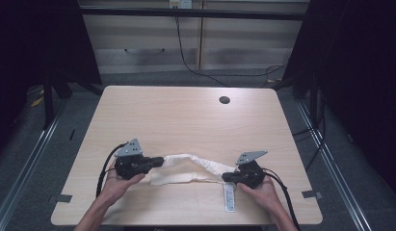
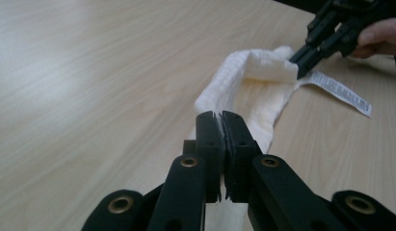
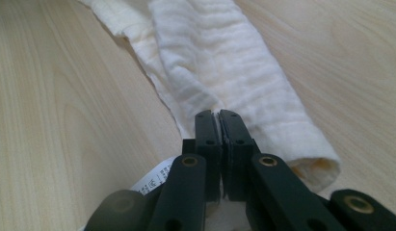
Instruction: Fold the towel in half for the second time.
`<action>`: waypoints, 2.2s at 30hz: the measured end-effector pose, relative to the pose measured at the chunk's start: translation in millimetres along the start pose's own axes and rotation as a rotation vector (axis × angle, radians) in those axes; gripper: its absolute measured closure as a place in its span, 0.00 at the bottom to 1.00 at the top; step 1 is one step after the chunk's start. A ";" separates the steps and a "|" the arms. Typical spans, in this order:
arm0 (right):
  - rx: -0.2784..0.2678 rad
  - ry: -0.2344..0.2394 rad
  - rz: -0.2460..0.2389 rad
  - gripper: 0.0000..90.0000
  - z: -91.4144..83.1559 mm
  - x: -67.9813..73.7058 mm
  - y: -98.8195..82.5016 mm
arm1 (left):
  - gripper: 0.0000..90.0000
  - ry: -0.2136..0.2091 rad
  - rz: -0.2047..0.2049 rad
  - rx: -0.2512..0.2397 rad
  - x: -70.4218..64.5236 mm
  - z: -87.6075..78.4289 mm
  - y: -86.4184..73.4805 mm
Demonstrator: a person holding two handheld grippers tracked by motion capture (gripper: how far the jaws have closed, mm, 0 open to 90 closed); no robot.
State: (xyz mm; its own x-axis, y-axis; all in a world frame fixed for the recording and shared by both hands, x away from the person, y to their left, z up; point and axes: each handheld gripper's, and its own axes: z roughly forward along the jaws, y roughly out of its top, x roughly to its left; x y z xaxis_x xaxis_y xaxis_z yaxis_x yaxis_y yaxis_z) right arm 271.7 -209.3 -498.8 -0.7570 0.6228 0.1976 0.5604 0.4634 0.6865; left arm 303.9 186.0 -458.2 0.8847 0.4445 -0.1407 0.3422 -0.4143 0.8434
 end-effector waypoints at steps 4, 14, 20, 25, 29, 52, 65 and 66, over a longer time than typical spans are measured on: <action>-0.010 0.006 0.008 0.97 0.3 -0.1 -1.2 | 0.97 -0.005 -0.003 0.024 -2.8 -1.8 -8.7; -0.011 0.005 0.007 0.97 0.2 -0.2 -1.6 | 0.96 -0.071 0.016 0.125 -19.1 7.2 -33.6; 0.002 -0.020 -0.029 0.97 -0.3 2.0 0.2 | 0.96 -0.017 0.034 0.178 -13.4 11.3 -43.3; 0.016 -0.081 -0.054 0.97 -5.7 -3.4 0.6 | 0.97 0.030 0.068 0.174 -11.9 13.2 -43.1; 0.032 -0.138 -0.072 0.97 -8.6 -3.4 1.1 | 0.97 0.045 0.070 0.168 -10.7 16.6 -41.6; -0.107 -0.074 0.011 0.69 -44.5 6.4 -21.9 | 0.59 -0.045 -0.133 0.019 0.2 -9.5 -34.7; -0.257 -0.133 0.115 0.52 -72.5 0.2 -16.7 | 0.41 0.095 -0.235 -0.028 10.8 -43.0 -31.8; -0.262 -0.140 0.120 0.51 -75.4 -0.2 -17.7 | 0.40 0.106 -0.242 -0.036 11.2 -47.9 -33.3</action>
State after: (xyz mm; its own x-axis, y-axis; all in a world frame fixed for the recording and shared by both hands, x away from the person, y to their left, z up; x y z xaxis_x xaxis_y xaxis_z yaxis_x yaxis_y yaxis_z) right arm 236.6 -265.2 -458.3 -0.6269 0.7524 0.2021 0.5232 0.2144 0.8248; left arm 287.3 242.8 -463.0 0.7399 0.6084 -0.2871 0.5266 -0.2583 0.8099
